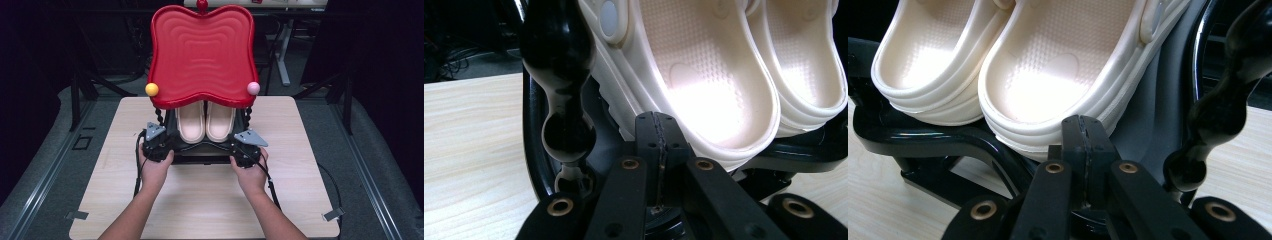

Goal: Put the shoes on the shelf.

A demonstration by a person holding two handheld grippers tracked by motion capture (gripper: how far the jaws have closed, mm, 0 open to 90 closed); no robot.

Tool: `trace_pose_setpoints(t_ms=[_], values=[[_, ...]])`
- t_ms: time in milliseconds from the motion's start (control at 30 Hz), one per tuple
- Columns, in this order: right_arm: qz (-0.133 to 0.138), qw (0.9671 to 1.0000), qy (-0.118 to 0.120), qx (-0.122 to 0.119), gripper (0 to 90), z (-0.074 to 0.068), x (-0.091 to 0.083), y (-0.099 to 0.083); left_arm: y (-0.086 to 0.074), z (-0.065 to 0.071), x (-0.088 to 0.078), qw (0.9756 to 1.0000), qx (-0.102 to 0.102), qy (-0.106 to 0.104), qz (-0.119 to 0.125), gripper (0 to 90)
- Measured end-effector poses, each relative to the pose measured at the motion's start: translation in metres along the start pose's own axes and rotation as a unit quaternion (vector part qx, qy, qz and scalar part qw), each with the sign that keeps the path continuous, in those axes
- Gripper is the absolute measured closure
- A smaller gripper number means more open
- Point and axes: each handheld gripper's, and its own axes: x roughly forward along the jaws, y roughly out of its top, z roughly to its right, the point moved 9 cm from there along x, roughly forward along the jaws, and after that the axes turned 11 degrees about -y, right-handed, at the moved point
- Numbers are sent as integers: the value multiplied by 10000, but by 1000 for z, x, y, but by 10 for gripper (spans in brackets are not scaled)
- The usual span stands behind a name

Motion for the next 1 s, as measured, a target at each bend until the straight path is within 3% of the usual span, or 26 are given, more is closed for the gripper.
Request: trace_pose_setpoints(t_ms=[700,1000], values=[[2,9999,86,-139,872,0,-6,-5,-3,0,-5,10000,51,-80,3,879],[42,9998,119,-157,871,7,-17,-3,-3,2,-14,9999,96,-104,54,852]])
